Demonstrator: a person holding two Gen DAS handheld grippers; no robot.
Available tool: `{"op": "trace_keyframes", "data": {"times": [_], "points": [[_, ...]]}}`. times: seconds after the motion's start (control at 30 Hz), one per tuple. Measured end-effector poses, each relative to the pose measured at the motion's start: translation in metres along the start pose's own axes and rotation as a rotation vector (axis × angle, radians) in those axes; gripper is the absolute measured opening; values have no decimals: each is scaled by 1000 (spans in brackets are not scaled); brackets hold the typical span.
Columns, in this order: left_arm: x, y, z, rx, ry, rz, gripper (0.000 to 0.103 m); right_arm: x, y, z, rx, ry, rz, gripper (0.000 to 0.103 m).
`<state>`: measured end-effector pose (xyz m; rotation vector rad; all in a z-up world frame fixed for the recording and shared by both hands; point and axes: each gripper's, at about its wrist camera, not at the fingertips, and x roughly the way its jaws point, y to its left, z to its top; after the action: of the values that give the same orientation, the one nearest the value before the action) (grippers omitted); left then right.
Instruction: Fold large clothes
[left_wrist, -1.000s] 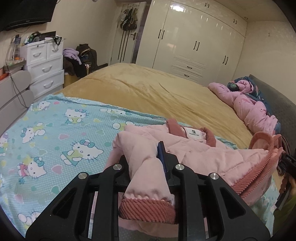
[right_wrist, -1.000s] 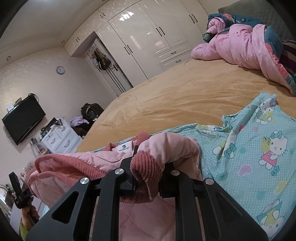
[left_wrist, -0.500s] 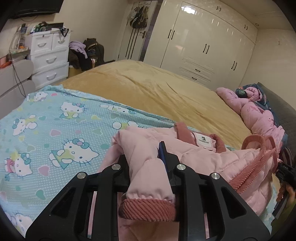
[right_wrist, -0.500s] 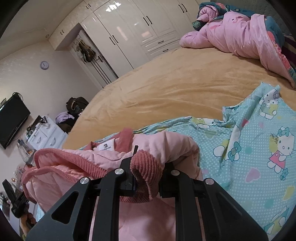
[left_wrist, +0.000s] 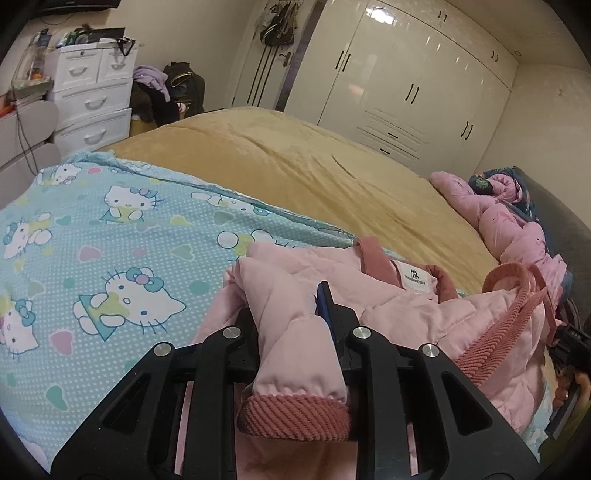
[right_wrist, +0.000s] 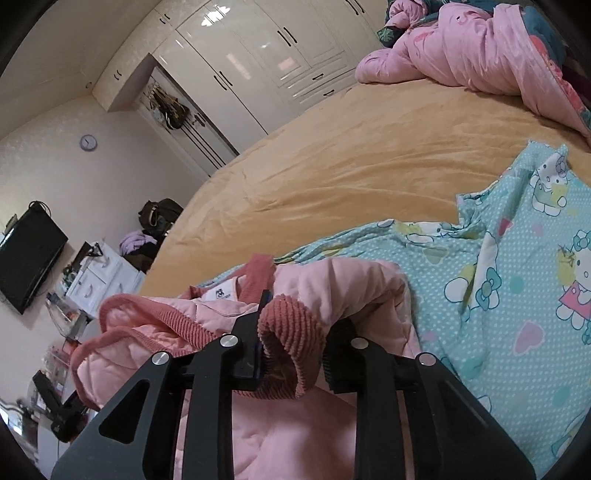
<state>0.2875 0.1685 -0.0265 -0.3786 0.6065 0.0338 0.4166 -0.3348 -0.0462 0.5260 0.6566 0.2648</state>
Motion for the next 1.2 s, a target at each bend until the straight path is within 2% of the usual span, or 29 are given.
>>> {"op": "trace_keyframes", "data": {"times": [0.17,0.2,0.23,0.27,0.3,0.4,0.5,0.6,0.77,0.83,0.9,1.03,1.1,1.2], "points": [[-1,0,2,0,0,-10,16,-6,-3,0,44,-6,48,30],[-1,1,2,-1,1,-12,16,-6,-4,-1,53,-10,67,36],[0,1,2,-3,2,-14,16,-8,-6,-1,72,-18,109,55],[1,2,3,-3,2,-17,16,-10,-7,-2,86,-28,136,70],[1,1,3,-1,2,-17,16,-13,-5,-3,96,-44,141,92],[0,0,2,6,0,-16,16,-23,7,-6,44,-67,119,92],[1,-1,2,6,0,-15,17,-29,30,-21,-97,-62,74,92],[1,-1,2,7,1,-16,17,-26,54,-46,-242,-20,8,92],[0,-2,2,11,-1,-15,17,-14,83,-92,-409,67,-22,92],[-2,-3,3,16,-9,-17,18,-6,85,-102,-411,104,-28,92],[-6,-5,4,20,-21,-25,24,4,82,-105,-398,131,-48,92],[-17,-9,8,21,-56,-47,38,12,72,-104,-341,135,-41,93],[-23,-11,10,24,-74,-56,47,13,70,-101,-328,135,-34,93],[-33,-16,13,36,-102,-61,54,11,65,-98,-322,134,-29,92]]}}
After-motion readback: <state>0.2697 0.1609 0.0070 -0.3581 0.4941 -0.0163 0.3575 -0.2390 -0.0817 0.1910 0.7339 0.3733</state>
